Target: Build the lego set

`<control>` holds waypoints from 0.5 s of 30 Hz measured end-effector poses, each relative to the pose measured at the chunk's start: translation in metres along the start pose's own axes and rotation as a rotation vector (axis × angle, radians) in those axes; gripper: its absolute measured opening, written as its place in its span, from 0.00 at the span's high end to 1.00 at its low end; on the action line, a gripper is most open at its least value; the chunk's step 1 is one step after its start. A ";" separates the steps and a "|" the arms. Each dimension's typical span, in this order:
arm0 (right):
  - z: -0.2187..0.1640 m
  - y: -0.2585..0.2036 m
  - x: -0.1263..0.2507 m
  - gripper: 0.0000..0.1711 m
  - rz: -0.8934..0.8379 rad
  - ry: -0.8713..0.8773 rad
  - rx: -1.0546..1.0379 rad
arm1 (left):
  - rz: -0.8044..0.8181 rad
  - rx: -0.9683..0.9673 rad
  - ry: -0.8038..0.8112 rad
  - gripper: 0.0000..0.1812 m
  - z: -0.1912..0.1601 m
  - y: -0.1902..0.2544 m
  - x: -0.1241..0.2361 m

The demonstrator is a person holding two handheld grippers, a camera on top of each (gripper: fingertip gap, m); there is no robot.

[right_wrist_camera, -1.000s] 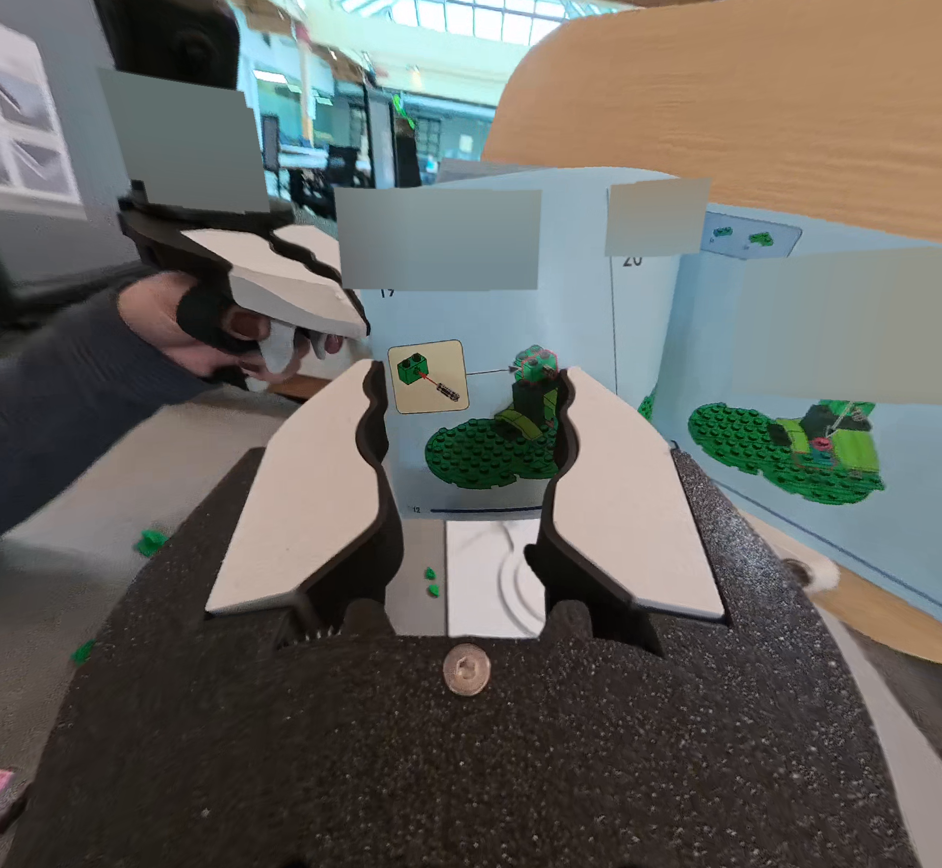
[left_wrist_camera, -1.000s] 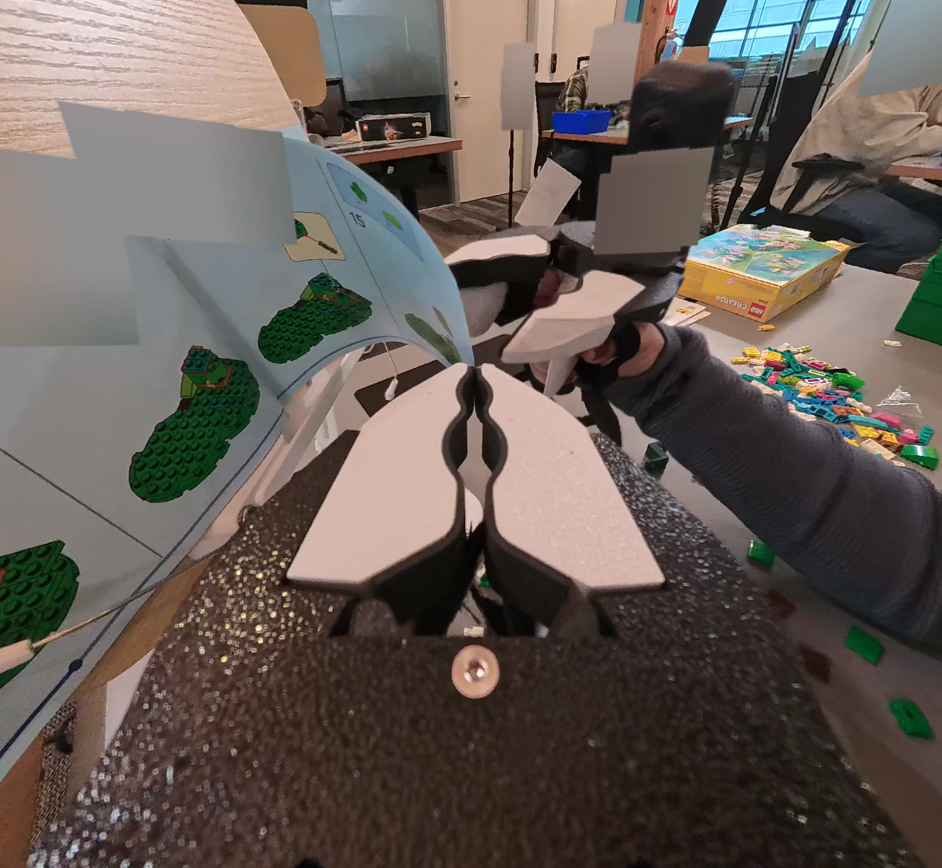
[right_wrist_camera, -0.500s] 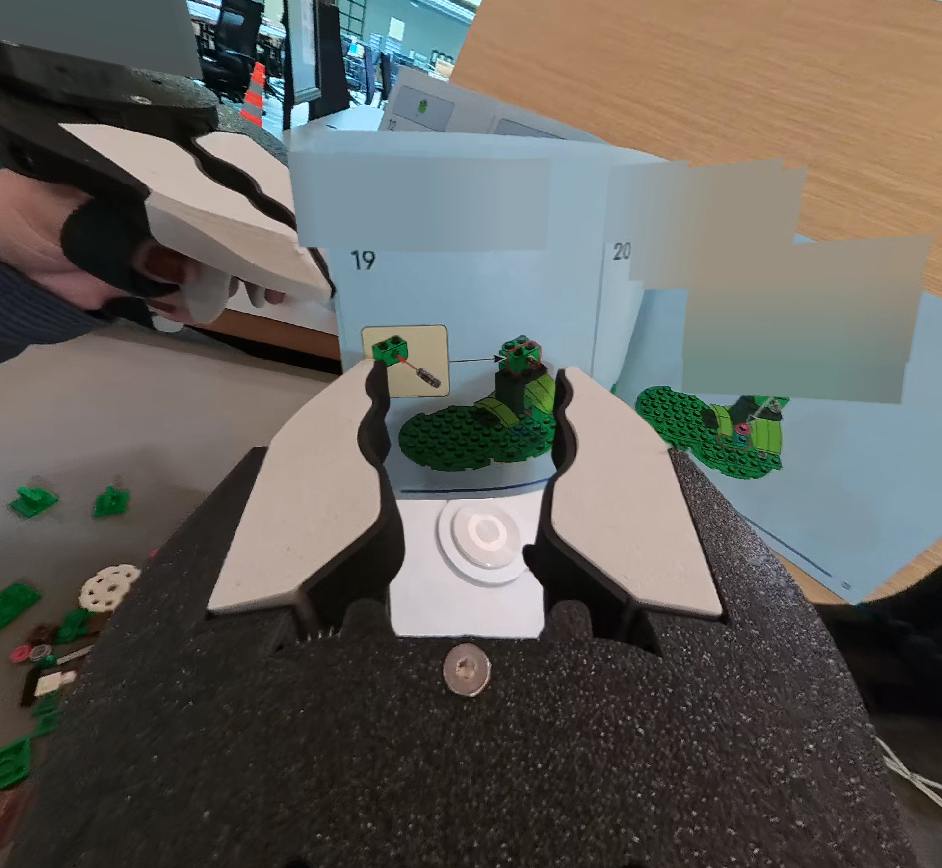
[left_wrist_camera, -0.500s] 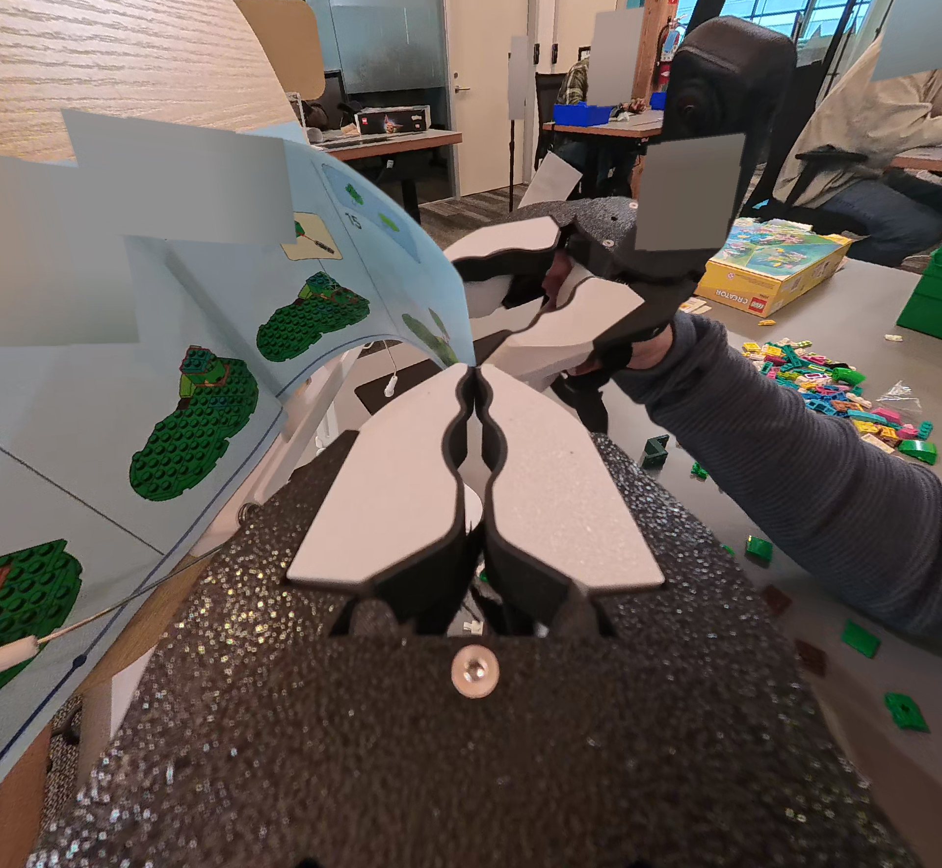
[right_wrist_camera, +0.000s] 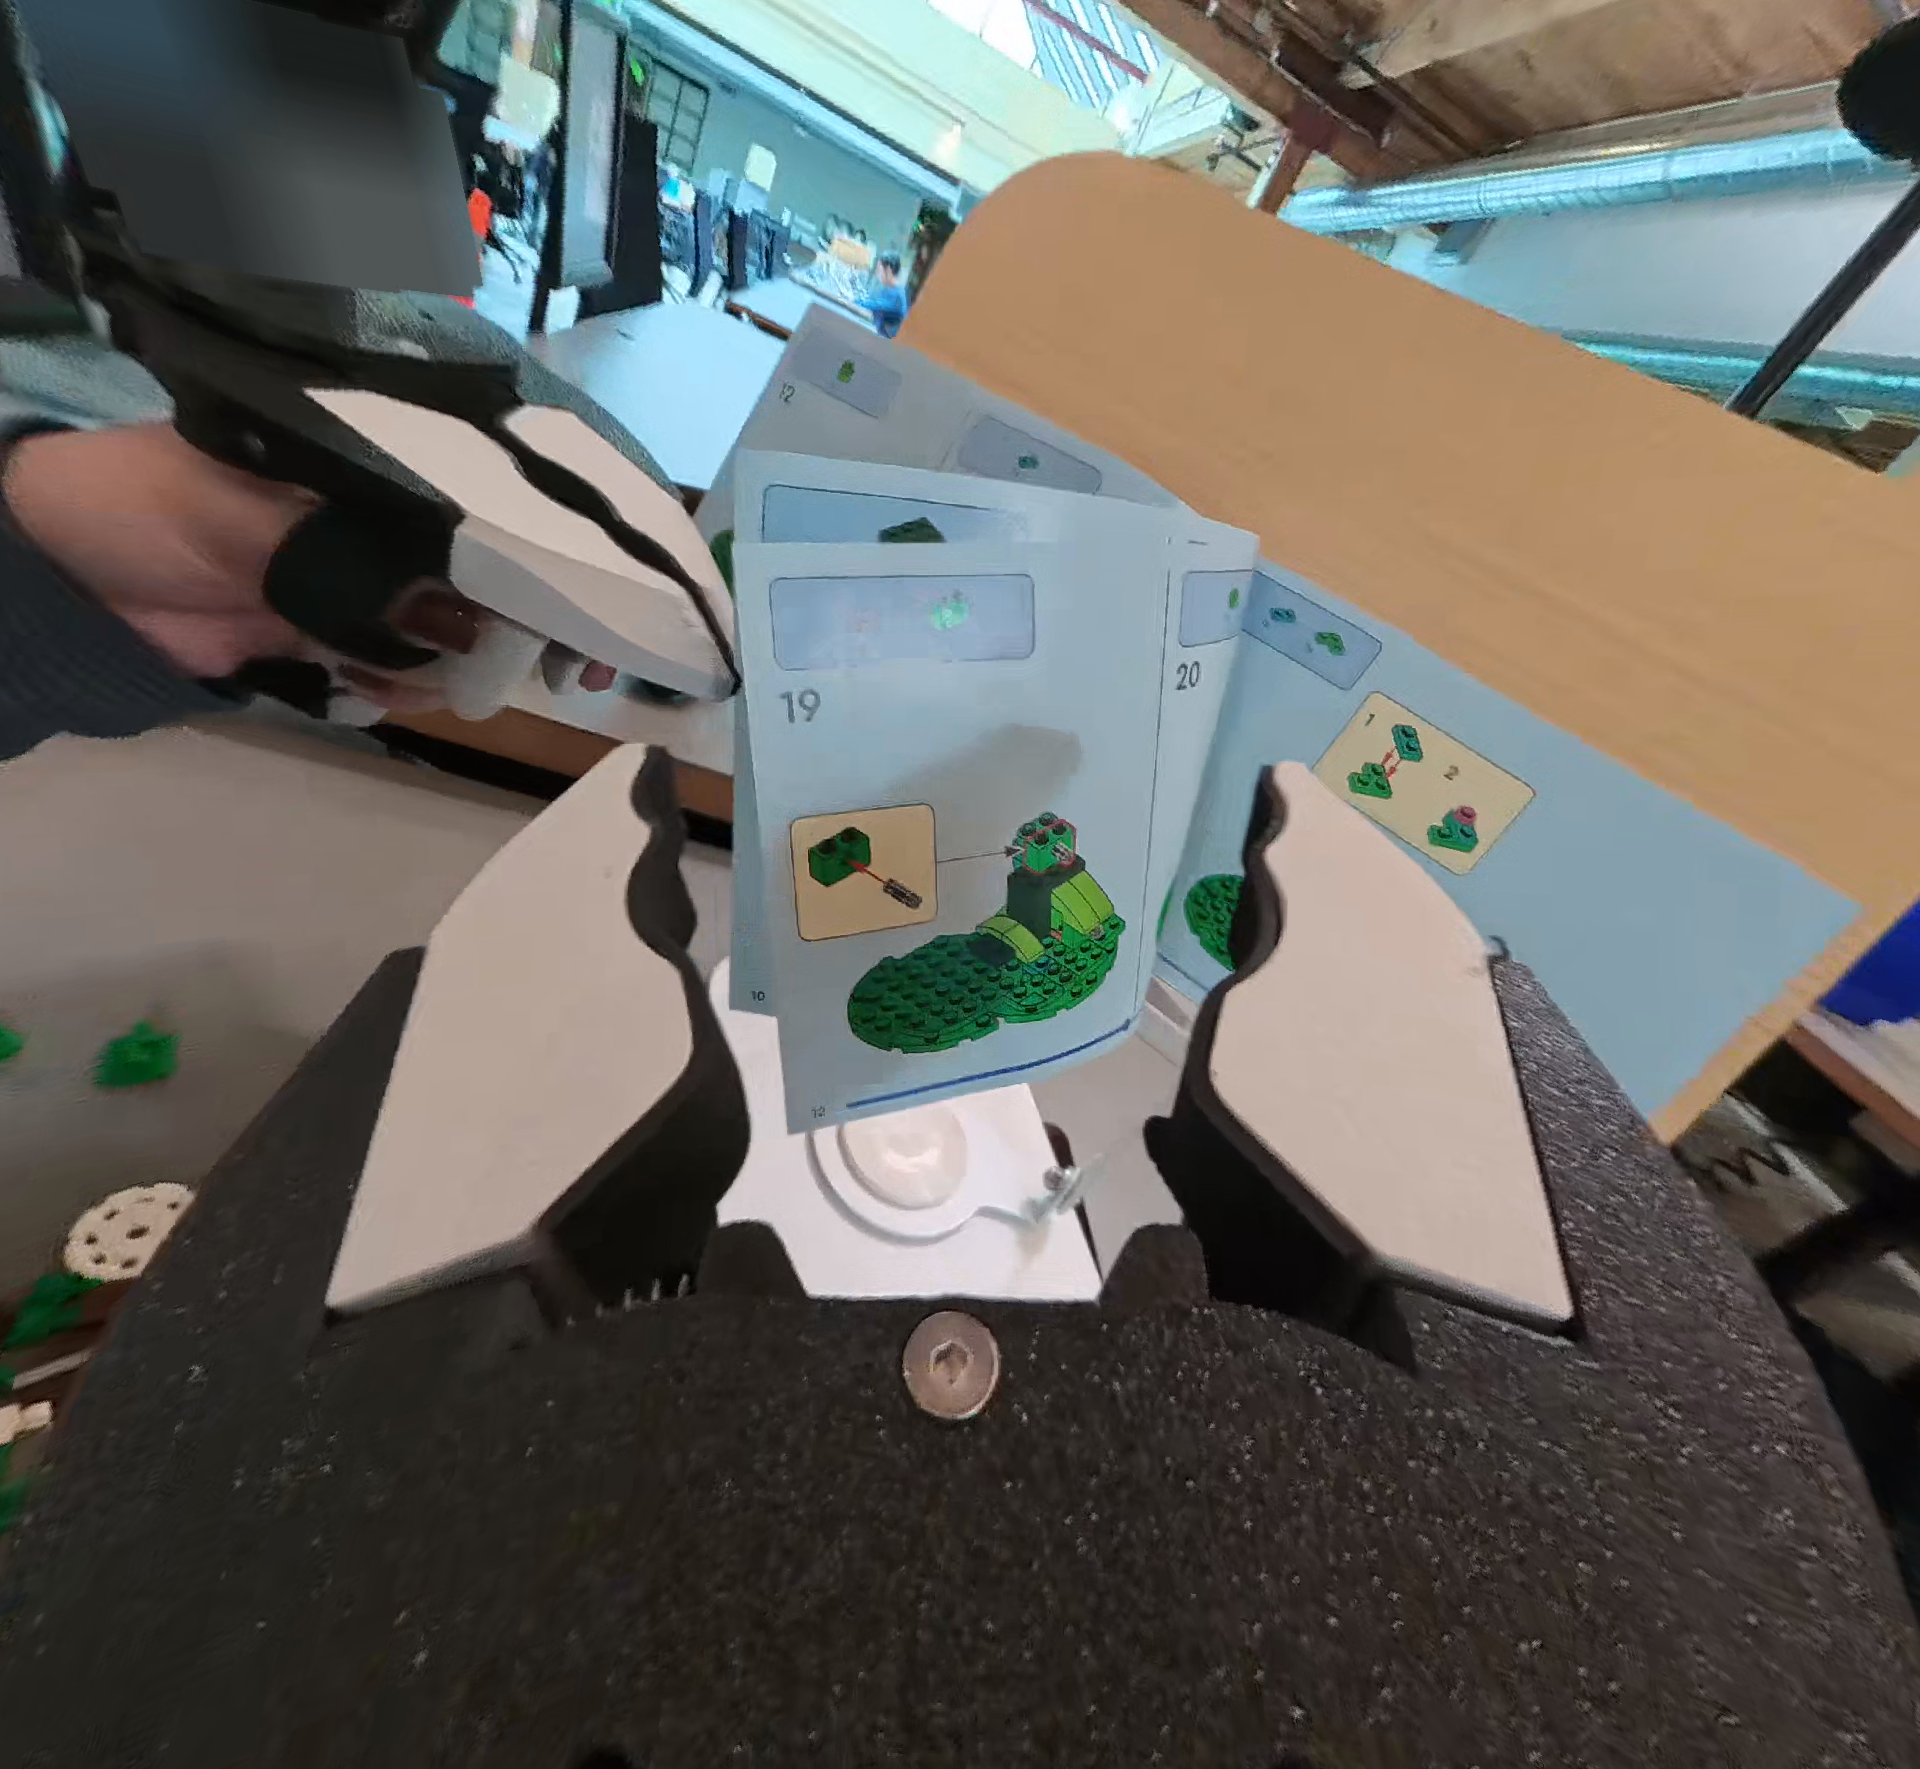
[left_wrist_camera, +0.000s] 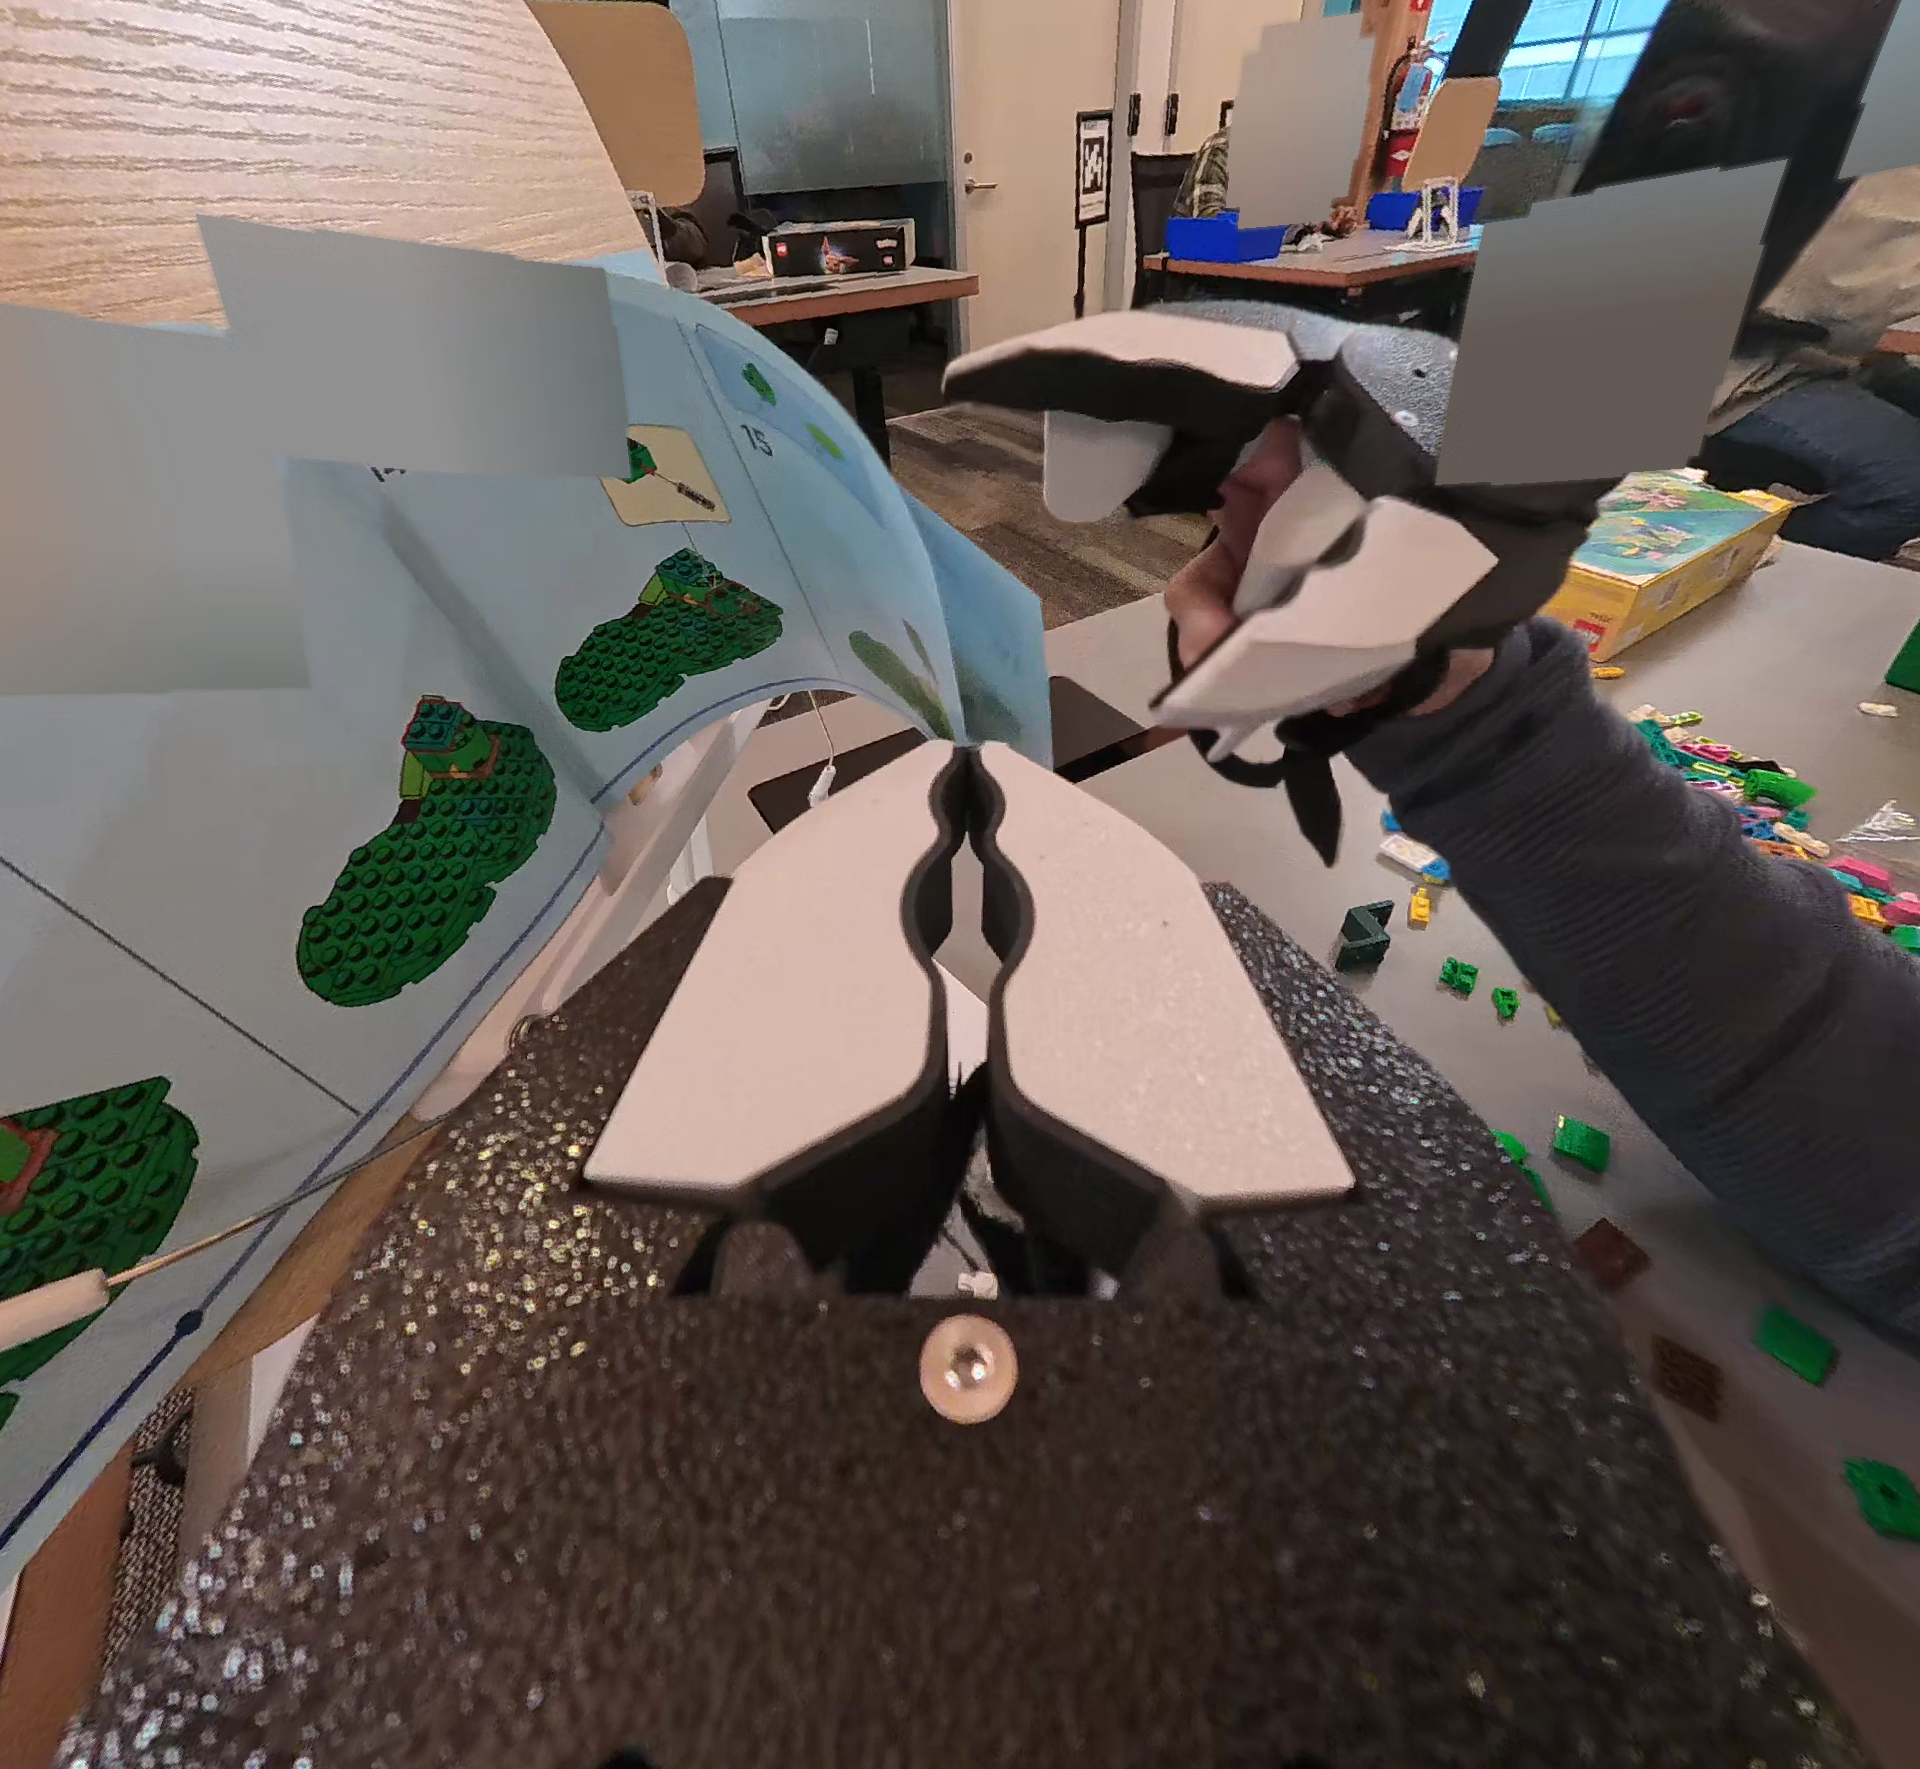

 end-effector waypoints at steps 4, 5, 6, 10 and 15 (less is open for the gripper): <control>-0.011 0.008 -0.010 0.36 -0.116 -0.149 0.088 | 0.010 0.004 -0.001 1.00 0.000 -0.002 0.001; -0.015 0.015 -0.010 0.37 -0.178 -0.185 0.110 | 0.017 0.008 0.002 1.00 0.000 -0.003 0.002; -0.020 0.028 -0.007 0.41 -0.281 -0.224 0.127 | 0.021 0.014 0.006 1.00 0.001 -0.004 0.003; -0.028 0.091 0.050 0.51 -0.893 -0.314 0.107 | 0.040 0.032 0.017 1.00 0.003 -0.010 0.009; 0.020 0.065 0.051 0.74 -0.741 0.070 0.179 | 0.084 0.044 0.025 1.00 0.004 -0.019 0.018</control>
Point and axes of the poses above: each gripper's, where its closed fingertips meet, x back along the fingers, z out of its top, y = z × x across the jaws, the point moved 2 cm from there along x, back along the fingers, and after that the axes turned 7 degrees about x, right-handed, at the moved point
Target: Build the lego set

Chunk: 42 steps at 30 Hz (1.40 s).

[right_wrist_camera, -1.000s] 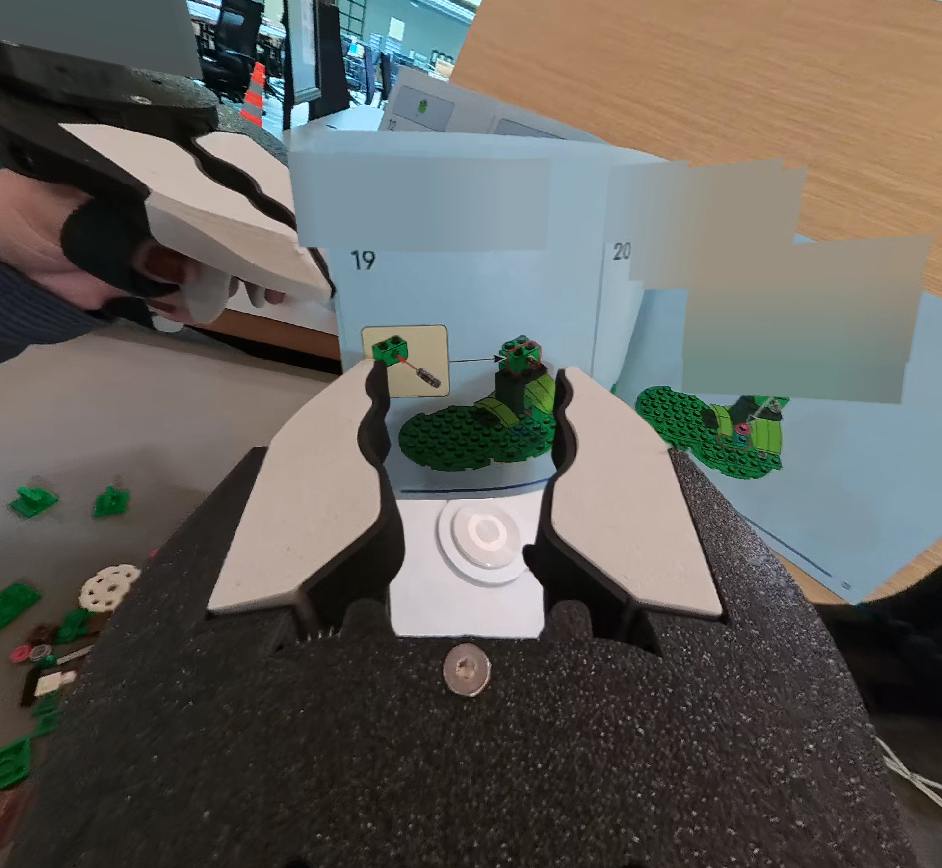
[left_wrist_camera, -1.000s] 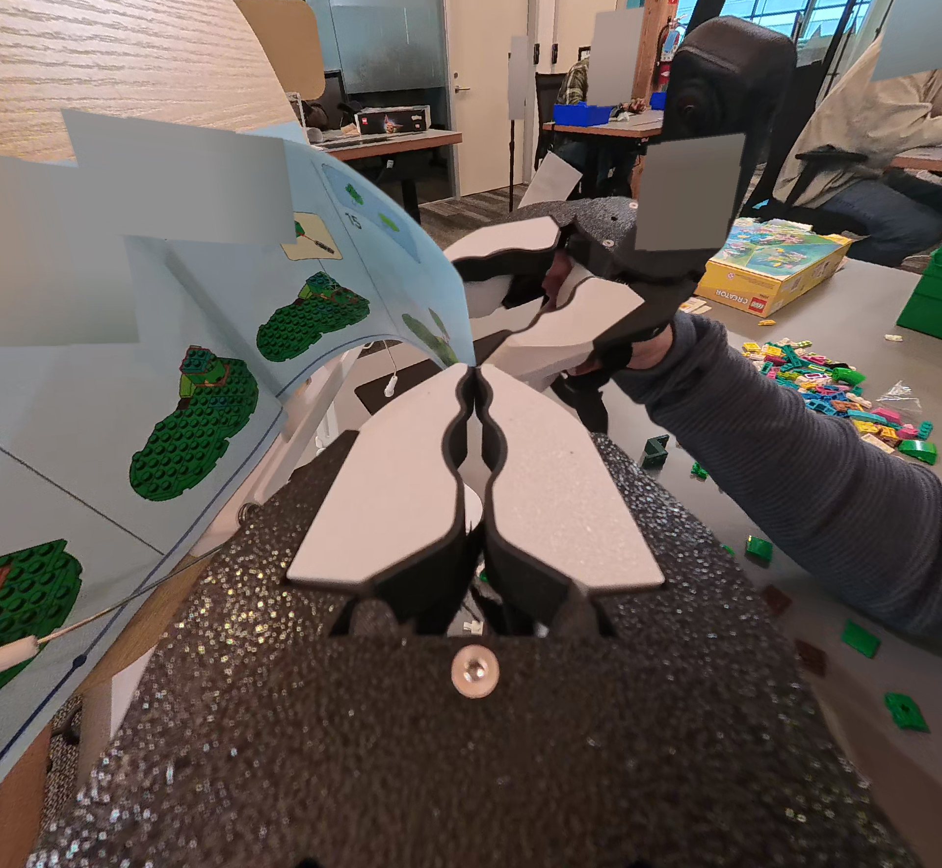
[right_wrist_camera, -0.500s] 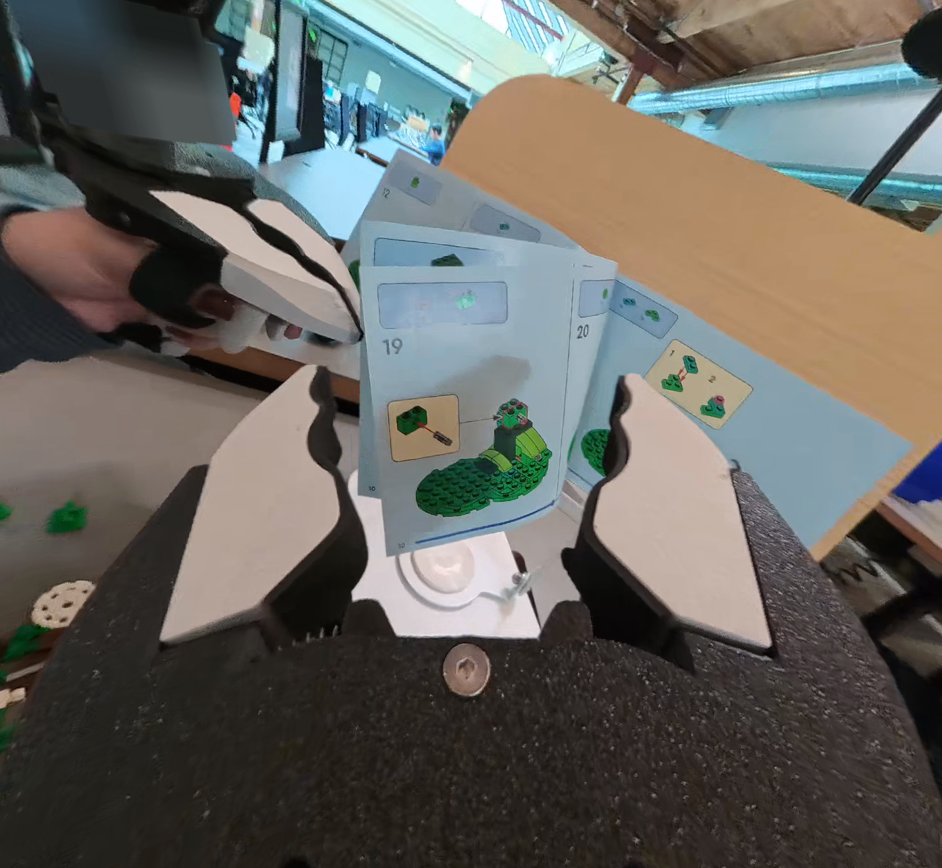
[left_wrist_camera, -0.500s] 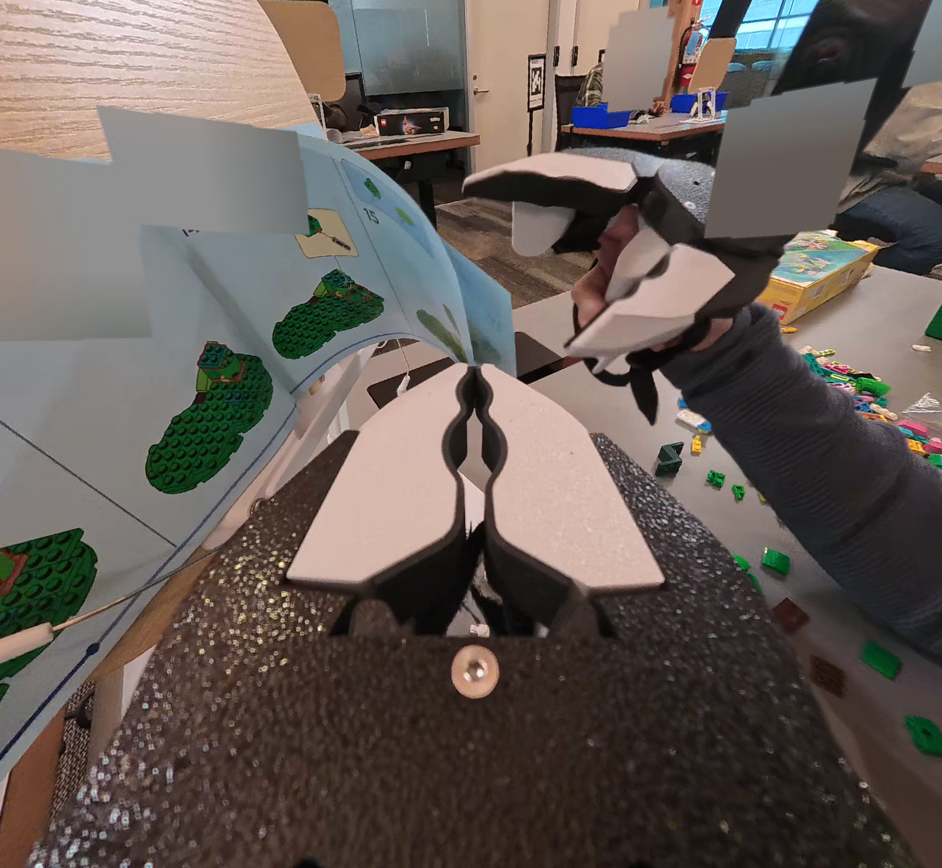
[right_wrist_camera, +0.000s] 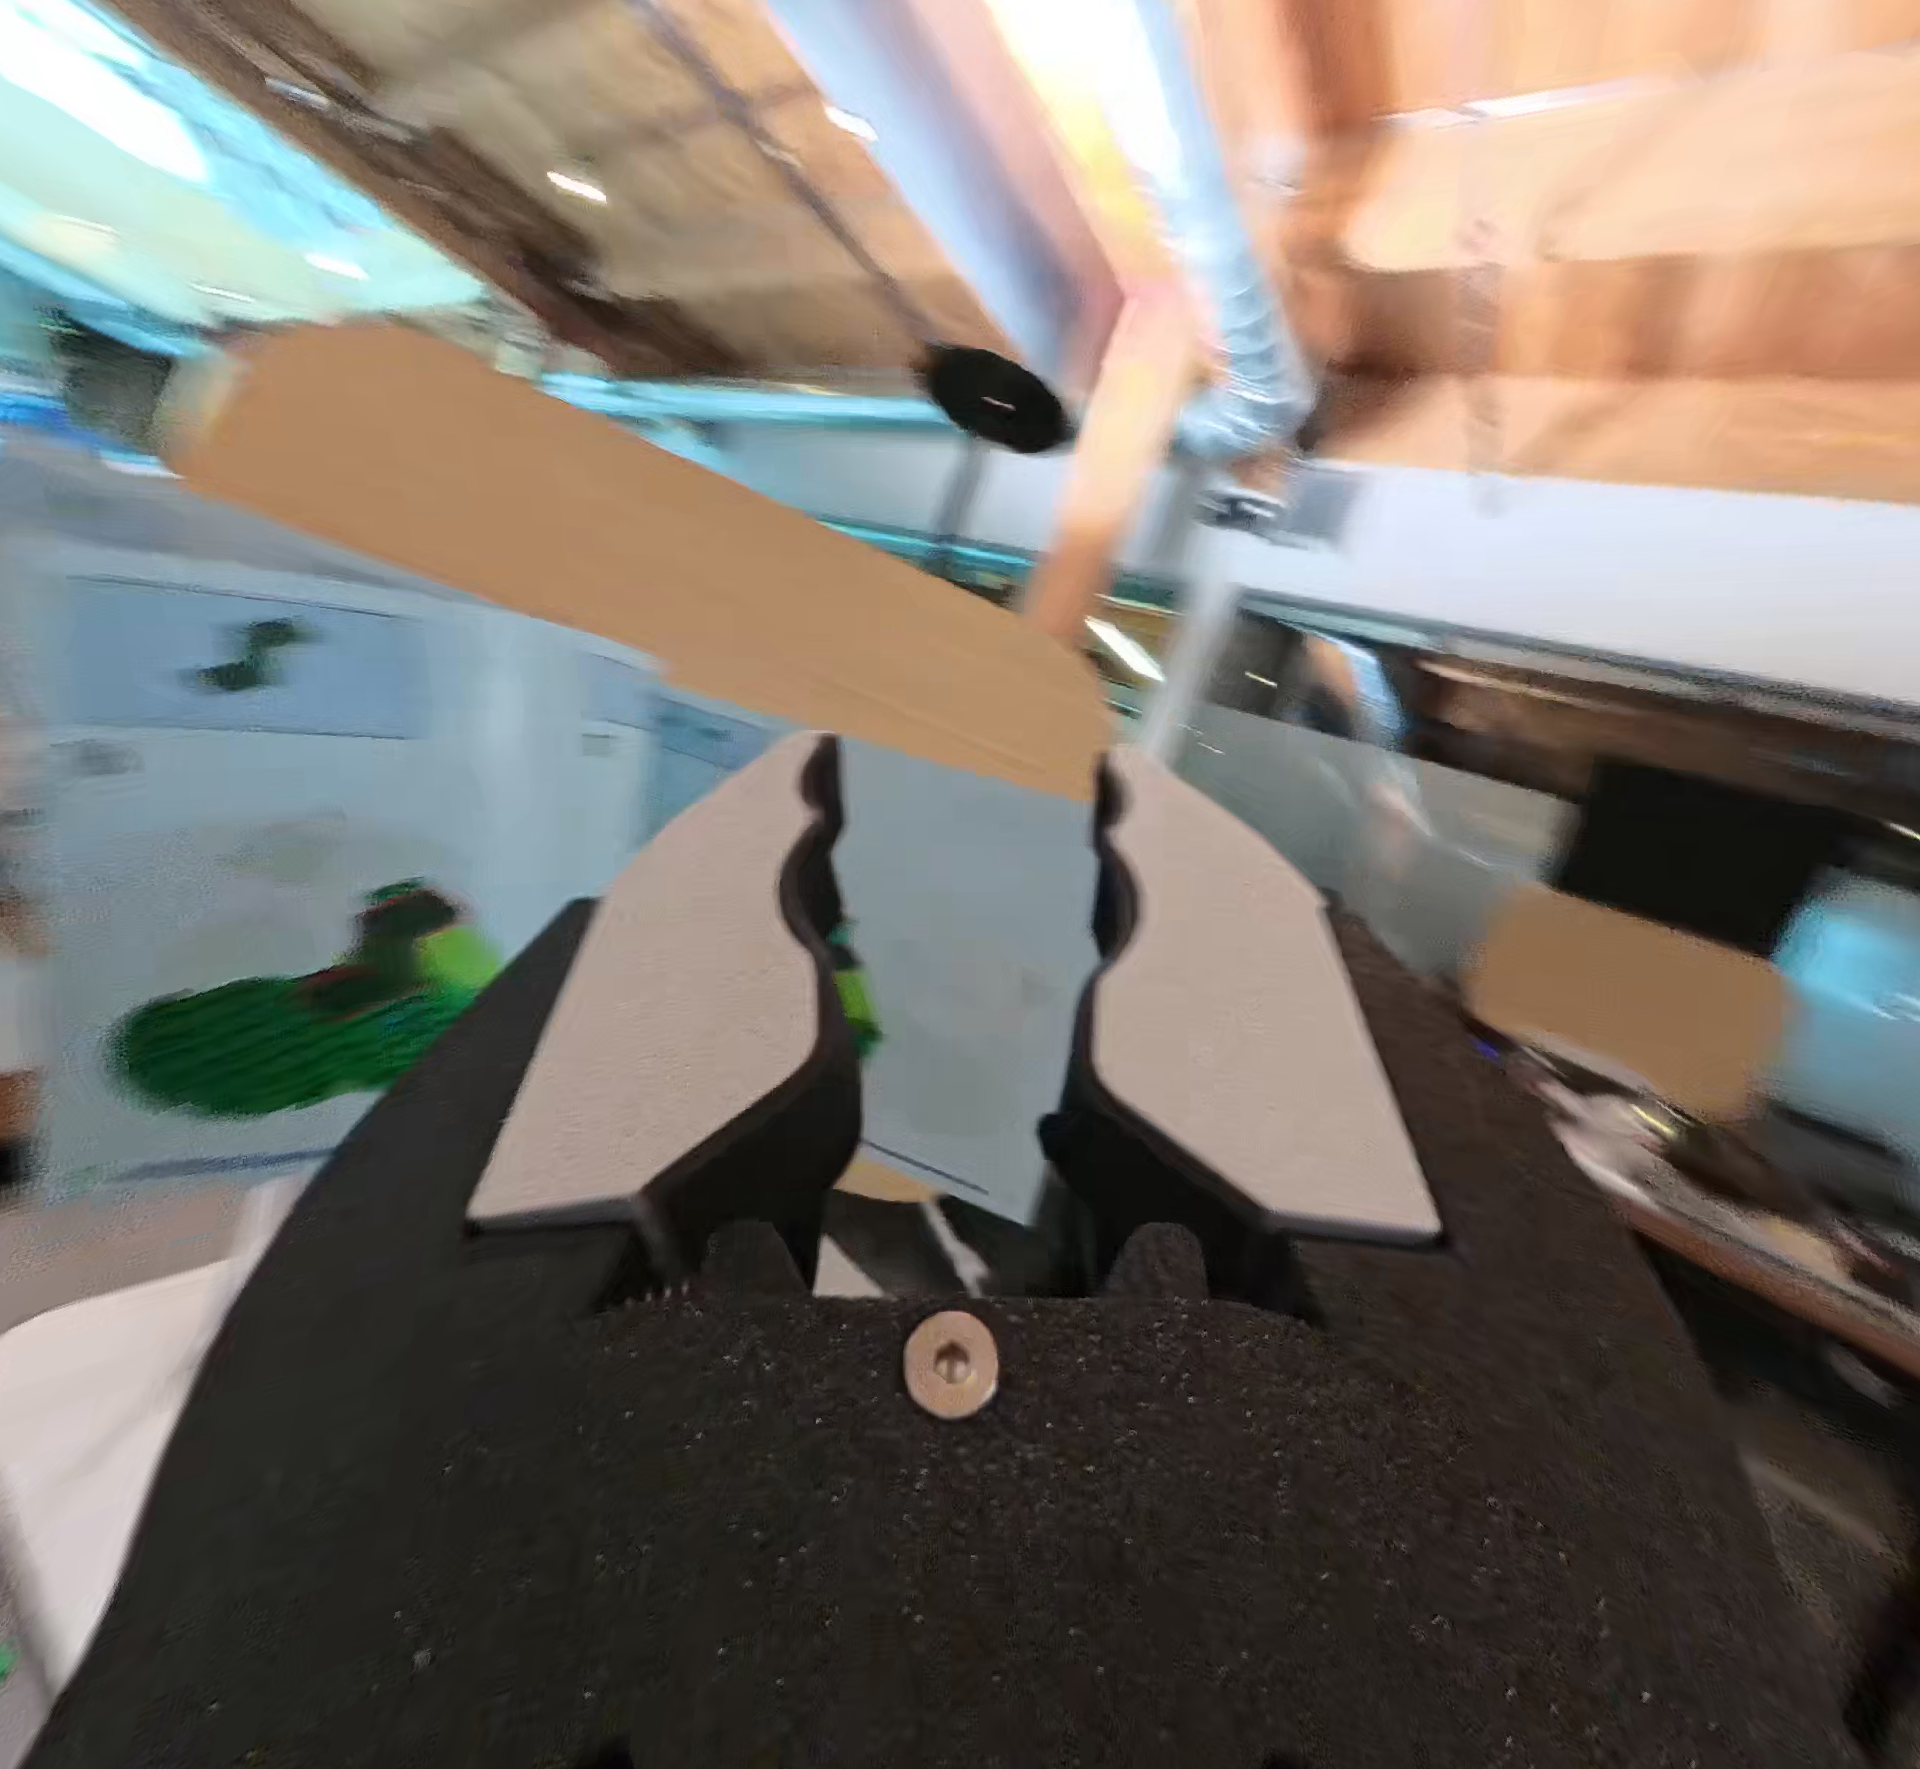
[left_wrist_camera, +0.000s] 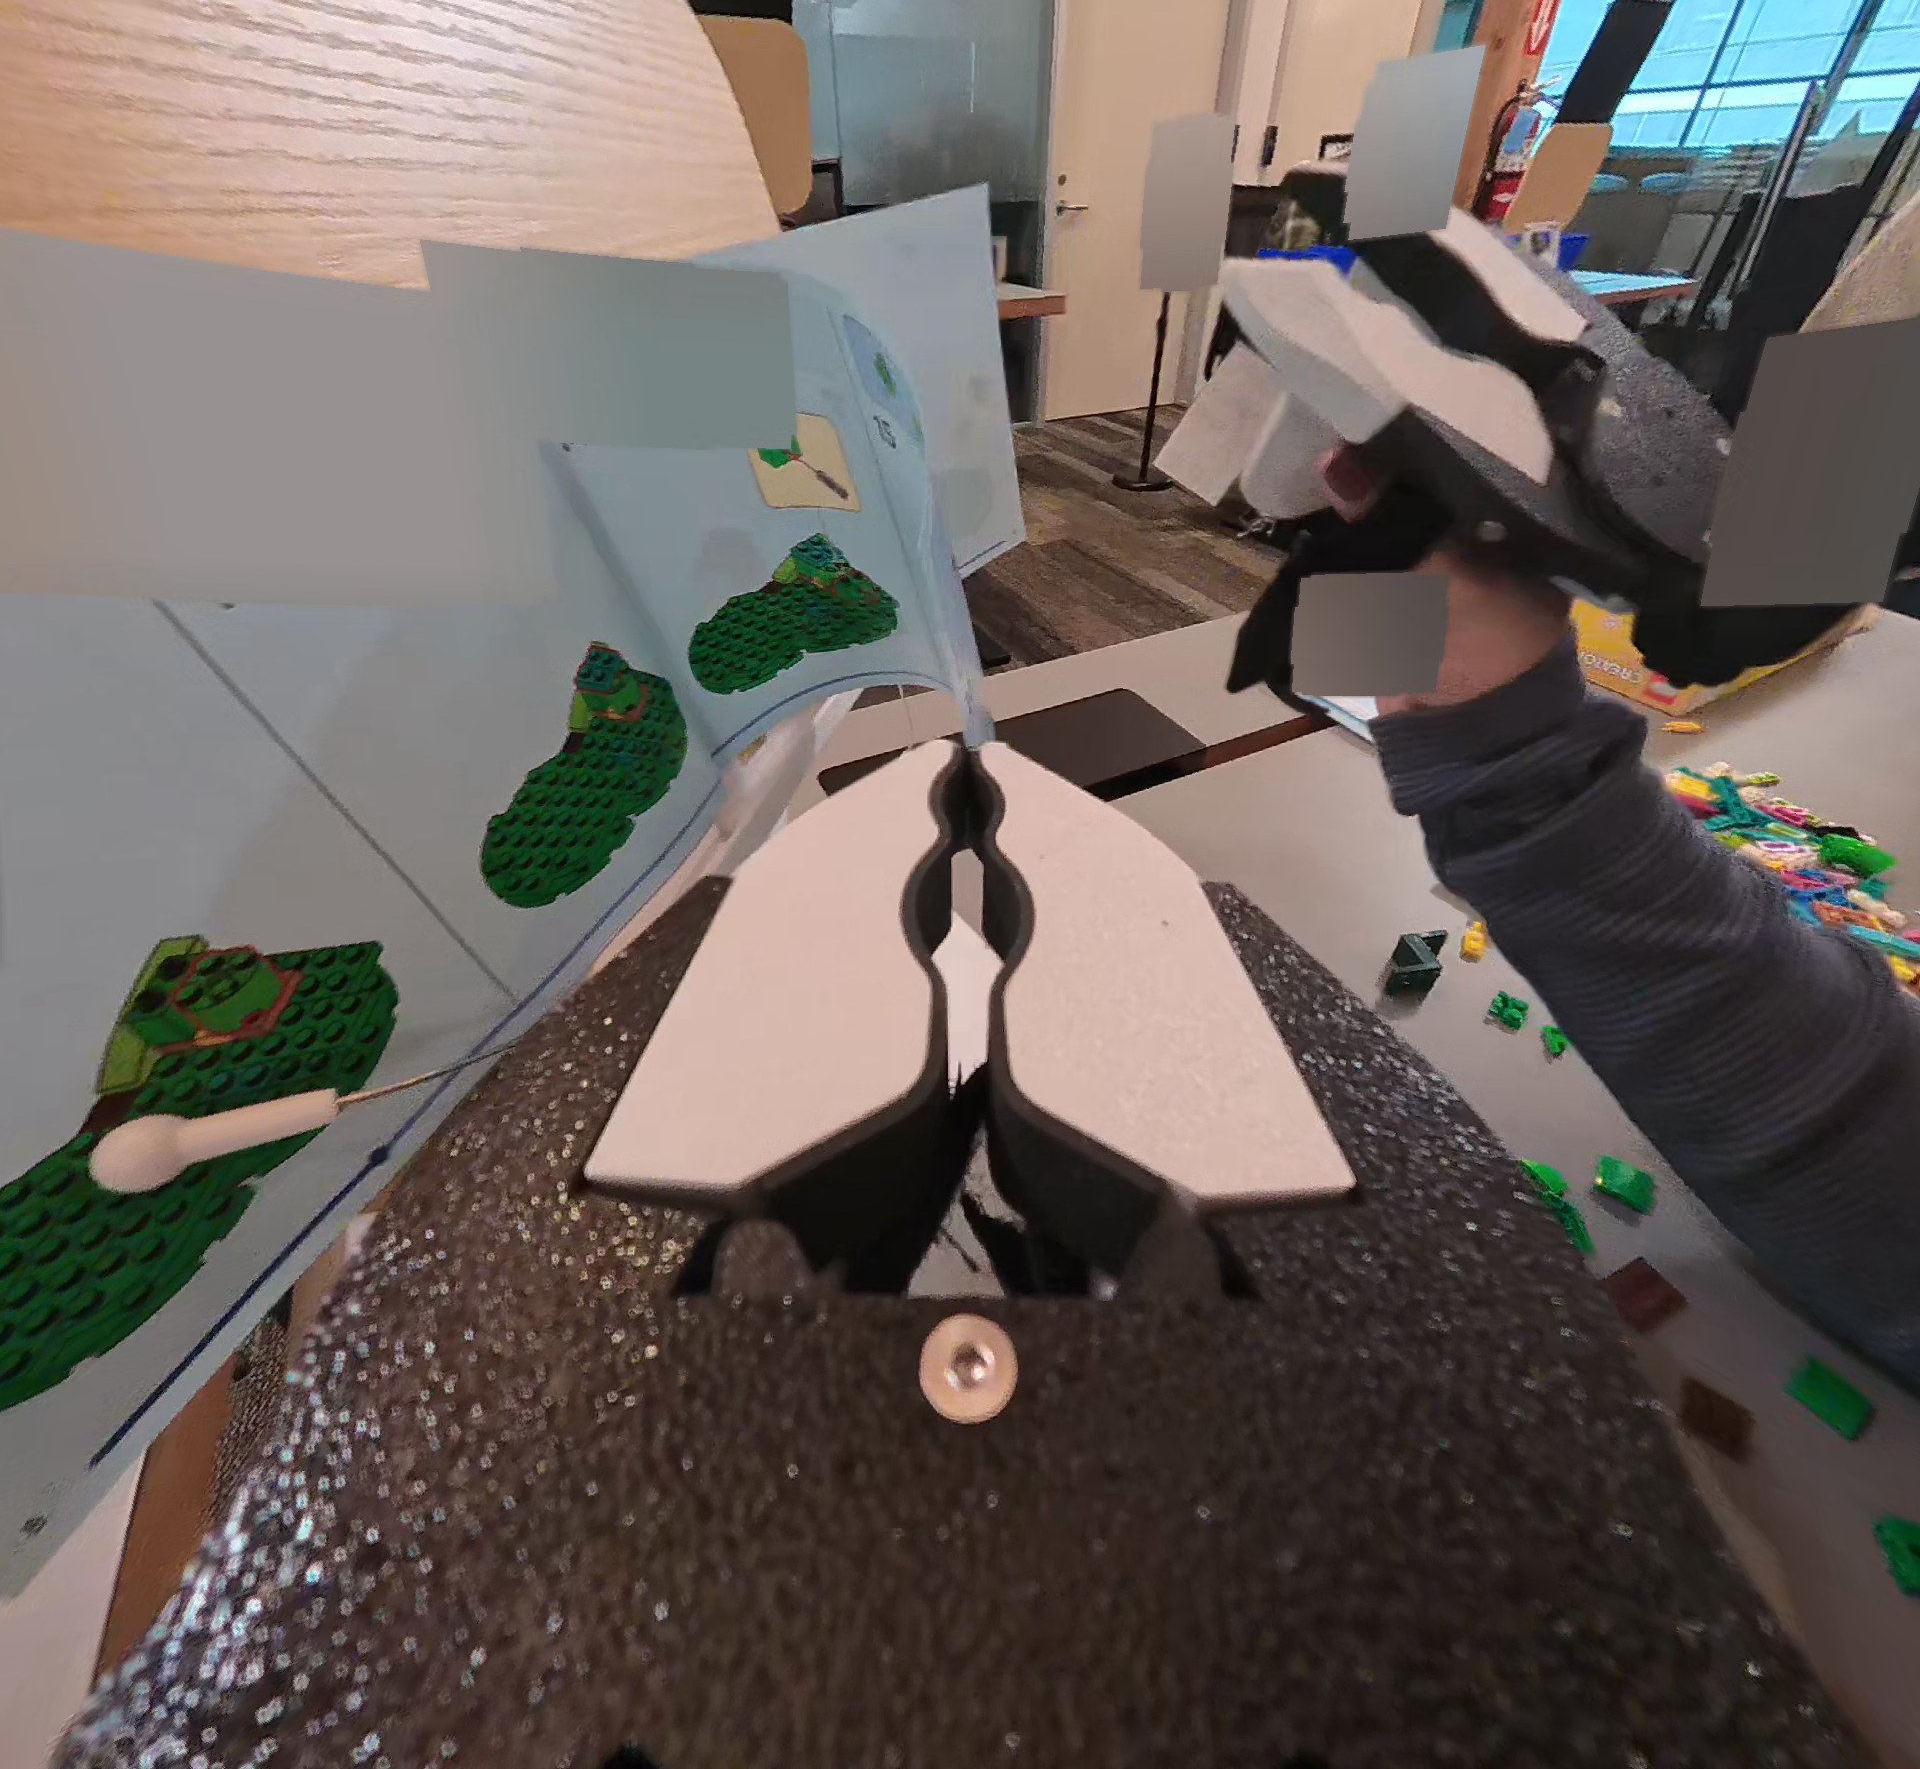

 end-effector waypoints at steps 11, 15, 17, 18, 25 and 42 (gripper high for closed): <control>-0.061 -0.126 -0.019 0.72 0.652 -0.273 -0.230 | 0.114 0.060 0.071 1.00 0.010 -0.032 0.038; -0.054 -0.153 -0.008 0.54 0.777 -0.179 -0.050 | 0.165 0.082 0.092 1.00 0.012 -0.043 0.050; -0.054 -0.166 -0.008 0.48 0.821 -0.194 -0.043 | 0.195 0.089 0.101 1.00 0.013 -0.048 0.056; -0.055 -0.173 -0.008 0.45 0.840 -0.205 -0.045 | 0.205 0.091 0.111 1.00 0.014 -0.050 0.060; -0.049 -0.211 -0.019 0.36 0.827 -0.208 -0.028 | 0.314 0.184 0.252 1.00 0.025 -0.073 0.086; -0.023 -0.202 -0.026 0.39 0.213 0.023 0.524 | 0.073 0.315 0.261 1.00 0.028 -0.048 0.068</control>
Point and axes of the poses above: each gripper's, where its closed fingertips meet, x back along the fingers, z out of its top, y = z × x across the jaws, the point moved 2 cm from there along x, back along the fingers, and after that the axes turned 7 degrees about x, right-handed, at the moved point
